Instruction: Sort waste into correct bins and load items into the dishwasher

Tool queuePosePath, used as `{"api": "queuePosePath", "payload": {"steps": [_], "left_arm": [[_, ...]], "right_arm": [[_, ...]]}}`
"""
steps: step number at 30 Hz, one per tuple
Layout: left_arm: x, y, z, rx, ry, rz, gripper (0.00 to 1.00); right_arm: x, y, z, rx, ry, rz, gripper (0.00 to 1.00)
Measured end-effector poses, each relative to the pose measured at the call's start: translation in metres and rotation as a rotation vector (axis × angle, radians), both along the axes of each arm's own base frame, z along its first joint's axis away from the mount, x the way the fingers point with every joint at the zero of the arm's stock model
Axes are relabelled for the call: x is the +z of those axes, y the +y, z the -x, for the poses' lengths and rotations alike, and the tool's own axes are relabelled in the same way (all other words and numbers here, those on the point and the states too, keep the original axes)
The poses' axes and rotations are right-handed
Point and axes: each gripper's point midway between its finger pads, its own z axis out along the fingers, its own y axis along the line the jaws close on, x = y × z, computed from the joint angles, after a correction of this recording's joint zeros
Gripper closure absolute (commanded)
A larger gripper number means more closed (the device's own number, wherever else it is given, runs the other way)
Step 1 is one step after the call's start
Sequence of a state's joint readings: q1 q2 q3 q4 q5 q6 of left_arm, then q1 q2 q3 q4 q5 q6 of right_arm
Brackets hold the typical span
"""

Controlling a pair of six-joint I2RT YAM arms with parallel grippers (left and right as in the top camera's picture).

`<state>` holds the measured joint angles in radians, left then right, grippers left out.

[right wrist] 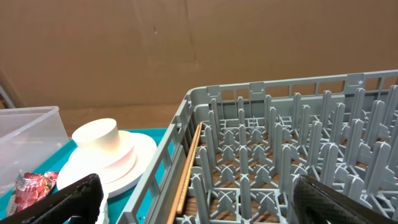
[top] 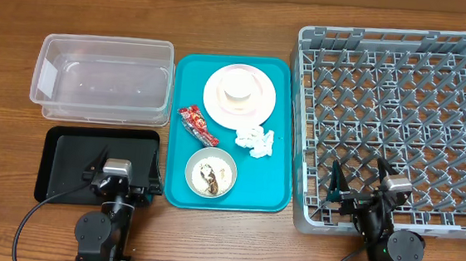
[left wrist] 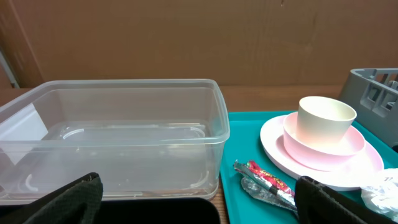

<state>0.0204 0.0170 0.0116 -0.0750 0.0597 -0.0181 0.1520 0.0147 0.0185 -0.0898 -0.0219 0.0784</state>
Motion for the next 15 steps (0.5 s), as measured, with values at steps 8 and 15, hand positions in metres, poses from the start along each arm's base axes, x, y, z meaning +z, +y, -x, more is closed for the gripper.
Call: {"api": "queuePosePath", "payload": {"steps": [8,15], "left_arm": [[0.000,0.000,0.000,-0.001,-0.001,0.000,0.00],[0.023,-0.014,0.000,-0.084,-0.095,0.004,0.00]], "right_arm": [[0.000,0.000,0.000,0.000,0.000,0.000,0.00],[0.000,0.000,0.000,0.000,0.000,0.000,0.00]]}}
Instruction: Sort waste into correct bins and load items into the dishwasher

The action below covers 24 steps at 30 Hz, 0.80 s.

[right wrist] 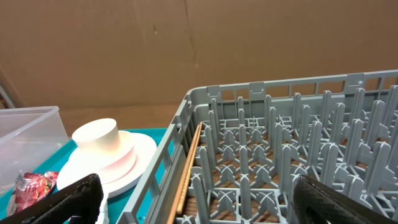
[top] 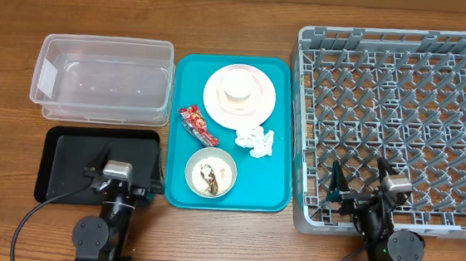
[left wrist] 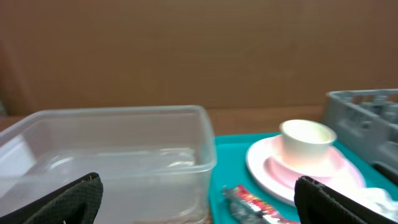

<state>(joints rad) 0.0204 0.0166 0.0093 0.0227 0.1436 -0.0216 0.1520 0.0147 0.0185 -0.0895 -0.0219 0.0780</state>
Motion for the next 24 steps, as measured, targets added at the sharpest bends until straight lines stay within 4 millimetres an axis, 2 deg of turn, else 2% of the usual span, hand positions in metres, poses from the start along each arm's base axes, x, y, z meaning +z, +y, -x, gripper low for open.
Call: {"api": "queuePosePath", "payload": {"steps": [4,6,8,13,16,19,21,24], "left_arm": [[-0.006,-0.015,0.005,-0.086,0.067,0.040,0.00],[-0.001,-0.020,0.011,-0.117,0.110,0.062,0.00],[0.017,-0.026,0.023,-0.148,0.144,0.079,0.00],[0.091,-0.044,0.061,-0.256,0.158,0.098,0.00],[0.117,-0.058,0.081,-0.336,0.259,0.110,0.00],[0.125,-0.067,0.088,-0.392,0.416,0.120,0.00],[0.124,-0.070,0.091,-0.416,0.580,0.122,0.00],[0.131,-0.072,0.081,-0.444,0.776,0.122,0.00]], "right_arm": [[0.000,0.000,0.000,0.000,0.001,0.000,0.00],[0.000,0.000,0.000,0.000,0.000,0.000,0.00],[0.000,0.000,0.000,0.000,0.001,0.000,0.00],[0.000,0.000,0.000,0.000,0.001,0.000,0.00],[0.000,0.000,0.000,0.000,-0.001,0.001,0.00],[0.000,0.000,0.000,0.000,0.000,0.000,0.00],[0.000,0.000,0.000,0.000,0.000,0.000,0.00],[0.000,0.000,0.000,0.000,0.001,0.000,0.00]]}}
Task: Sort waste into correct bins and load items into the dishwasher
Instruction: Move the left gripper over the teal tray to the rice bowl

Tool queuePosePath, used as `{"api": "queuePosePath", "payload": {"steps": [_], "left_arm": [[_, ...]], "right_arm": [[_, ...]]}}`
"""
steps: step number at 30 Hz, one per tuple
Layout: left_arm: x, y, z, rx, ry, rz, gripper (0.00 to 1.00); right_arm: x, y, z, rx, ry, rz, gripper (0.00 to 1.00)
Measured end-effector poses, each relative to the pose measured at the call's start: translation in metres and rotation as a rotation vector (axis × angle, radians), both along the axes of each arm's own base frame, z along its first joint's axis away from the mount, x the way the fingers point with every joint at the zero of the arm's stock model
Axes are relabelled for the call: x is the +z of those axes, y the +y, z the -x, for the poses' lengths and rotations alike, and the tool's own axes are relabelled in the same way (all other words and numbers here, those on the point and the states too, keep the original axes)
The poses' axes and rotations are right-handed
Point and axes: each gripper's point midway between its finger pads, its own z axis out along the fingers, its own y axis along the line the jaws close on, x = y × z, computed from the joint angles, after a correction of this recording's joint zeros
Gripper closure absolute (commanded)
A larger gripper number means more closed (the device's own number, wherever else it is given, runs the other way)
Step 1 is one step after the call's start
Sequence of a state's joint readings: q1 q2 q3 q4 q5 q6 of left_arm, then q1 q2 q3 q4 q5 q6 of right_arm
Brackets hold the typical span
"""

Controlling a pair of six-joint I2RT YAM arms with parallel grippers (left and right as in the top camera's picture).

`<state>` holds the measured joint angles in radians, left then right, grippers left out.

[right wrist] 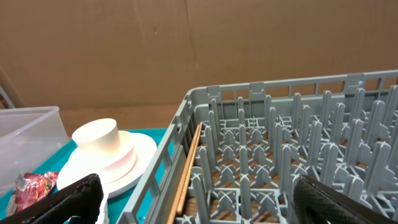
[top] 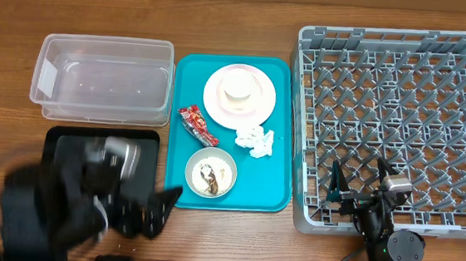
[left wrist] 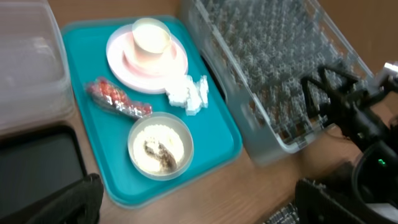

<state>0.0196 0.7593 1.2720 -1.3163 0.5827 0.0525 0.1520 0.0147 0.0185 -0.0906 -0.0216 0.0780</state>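
Note:
A teal tray (top: 281, 155) holds a pale pink plate (top: 260, 103) with a cup (top: 239, 88) on it, a red wrapper (top: 197, 124), a crumpled tissue (top: 255, 140) and a bowl (top: 210, 172) of food scraps. My left gripper (top: 139, 211) is a blur over the black bin (top: 65, 144); it is open and empty, looking down on the bowl (left wrist: 160, 146) and wrapper (left wrist: 118, 101). My right gripper (top: 356, 184) stands open and empty at the front edge of the grey dish rack (top: 402, 102).
A clear plastic bin (top: 102, 78) sits behind the black bin, left of the tray. A wooden chopstick (right wrist: 189, 165) lies along the rack's left wall. The right arm shows in the left wrist view beside the rack (left wrist: 261, 74).
My left arm has lifted off its low pose; its camera now looks down on the whole tray from high up, and the arm is smeared in the overhead view. The right arm has not moved.
Both grippers stood open and low at the table's front, the left facing the clear bin and plate. Then the left view had shifted slightly and blurred. Now the left gripper is raised over the tray's near end, while nothing on the tray has moved.

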Motion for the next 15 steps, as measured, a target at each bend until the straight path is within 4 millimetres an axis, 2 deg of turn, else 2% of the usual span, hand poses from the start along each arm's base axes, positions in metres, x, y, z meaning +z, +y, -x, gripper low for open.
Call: {"api": "queuePosePath", "payload": {"steps": [3,5,6,7,8,9,10,15], "left_arm": [[0.009,-0.001,-0.039,-0.028,0.105,-0.001,0.00],[0.006,-0.003,-0.057,-0.030,0.177,0.018,0.00],[-0.001,-0.005,-0.068,-0.030,0.234,0.036,0.03],[-0.010,-0.006,-0.076,-0.034,0.280,0.050,0.14],[-0.017,-0.008,-0.083,-0.038,0.322,0.064,0.36],[-0.025,-0.009,-0.090,-0.038,0.365,0.077,0.90],[-0.035,-0.010,-0.097,-0.040,0.411,0.089,0.96],[-0.077,-0.011,-0.123,-0.016,0.585,0.102,0.96]], "right_arm": [[0.000,0.000,0.000,0.000,-0.001,0.000,0.00],[0.000,0.000,0.000,0.000,-0.001,0.000,0.00],[0.000,0.000,0.000,0.000,-0.002,0.000,0.00],[0.000,0.000,0.000,0.000,-0.001,0.000,0.00],[0.000,0.000,0.000,0.001,-0.001,0.000,0.00],[0.000,0.000,0.000,0.000,-0.001,-0.001,0.00],[0.000,0.000,0.000,0.000,-0.001,0.000,0.00],[0.000,0.000,0.000,0.000,-0.001,0.000,0.00]]}}
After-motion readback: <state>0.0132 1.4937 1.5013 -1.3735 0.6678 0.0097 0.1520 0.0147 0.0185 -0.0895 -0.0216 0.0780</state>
